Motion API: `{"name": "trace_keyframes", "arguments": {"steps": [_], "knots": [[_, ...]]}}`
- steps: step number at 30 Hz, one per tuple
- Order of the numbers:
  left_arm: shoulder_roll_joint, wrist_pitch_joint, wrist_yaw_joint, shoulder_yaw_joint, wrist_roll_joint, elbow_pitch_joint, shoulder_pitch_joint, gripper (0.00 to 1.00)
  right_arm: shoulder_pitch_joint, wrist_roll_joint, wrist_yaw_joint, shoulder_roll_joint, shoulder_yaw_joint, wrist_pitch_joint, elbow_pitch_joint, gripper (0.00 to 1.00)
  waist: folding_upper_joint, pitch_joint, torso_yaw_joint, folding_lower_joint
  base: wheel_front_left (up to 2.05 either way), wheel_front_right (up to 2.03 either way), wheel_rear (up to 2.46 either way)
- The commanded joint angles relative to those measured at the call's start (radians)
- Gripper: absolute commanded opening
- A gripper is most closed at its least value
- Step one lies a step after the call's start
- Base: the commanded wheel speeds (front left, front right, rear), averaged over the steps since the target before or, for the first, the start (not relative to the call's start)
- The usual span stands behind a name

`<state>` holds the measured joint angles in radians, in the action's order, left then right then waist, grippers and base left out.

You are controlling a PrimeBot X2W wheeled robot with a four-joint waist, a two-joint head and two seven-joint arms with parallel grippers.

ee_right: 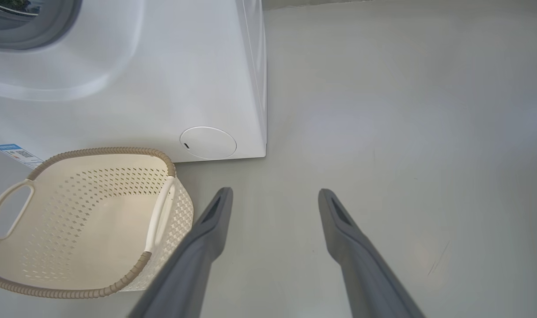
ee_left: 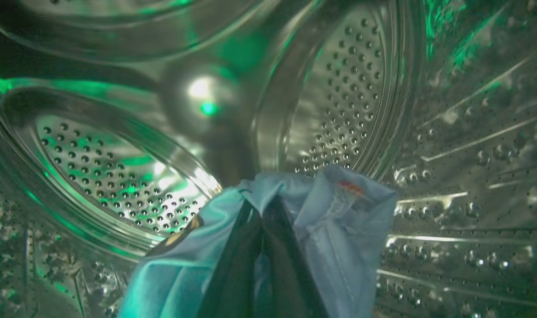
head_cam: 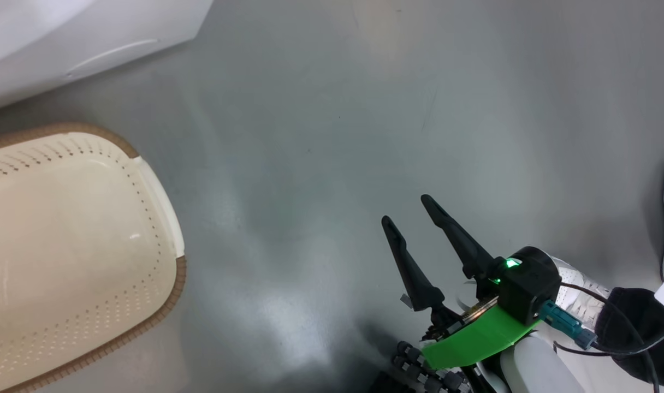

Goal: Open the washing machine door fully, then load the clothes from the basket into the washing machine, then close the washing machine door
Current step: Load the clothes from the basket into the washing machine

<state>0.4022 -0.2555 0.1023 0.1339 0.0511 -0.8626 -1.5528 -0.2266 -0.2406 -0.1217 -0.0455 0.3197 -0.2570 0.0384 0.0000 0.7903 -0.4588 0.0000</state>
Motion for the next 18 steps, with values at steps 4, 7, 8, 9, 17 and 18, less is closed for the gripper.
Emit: {"name": "trace_keyframes", "arguments": {"steps": [4,7,8,9,17,18], "knots": [[0.055,-0.006,0.009,-0.004,-0.002,0.103,0.02,0.0,0.009,-0.01,-0.009,-0.005,0.034,-0.005,-0.025,1.0,0.0,0.019,-0.005,0.0,0.0,0.0,0.0],[0.062,-0.006,0.005,0.004,-0.005,0.054,0.038,0.0,0.011,-0.012,-0.009,-0.005,0.043,-0.005,-0.023,1.0,0.0,0.015,-0.009,0.0,0.0,0.0,0.0],[0.065,-0.005,0.005,0.009,-0.008,0.033,0.039,0.0,0.012,-0.012,-0.009,-0.005,0.046,-0.005,-0.022,1.0,0.0,0.013,-0.011,0.0,0.0,0.0,0.0],[0.067,0.004,0.003,0.013,-0.009,0.008,0.038,0.0,0.014,-0.012,-0.009,-0.005,0.048,-0.005,-0.02,1.0,0.0,0.009,-0.012,0.0,0.0,0.0,0.0],[0.057,0.076,-0.007,0.038,-0.013,-0.115,-0.015,0.0,0.023,-0.013,-0.009,-0.005,0.05,-0.005,-0.013,1.0,0.0,-0.002,-0.014,0.0,0.0,0.0,0.0],[0.056,0.084,-0.007,0.043,-0.014,-0.129,-0.022,0.0,0.023,-0.013,-0.009,-0.005,0.051,-0.005,-0.012,1.0,0.0,-0.005,-0.014,0.0,0.0,0.0,0.0]]}}
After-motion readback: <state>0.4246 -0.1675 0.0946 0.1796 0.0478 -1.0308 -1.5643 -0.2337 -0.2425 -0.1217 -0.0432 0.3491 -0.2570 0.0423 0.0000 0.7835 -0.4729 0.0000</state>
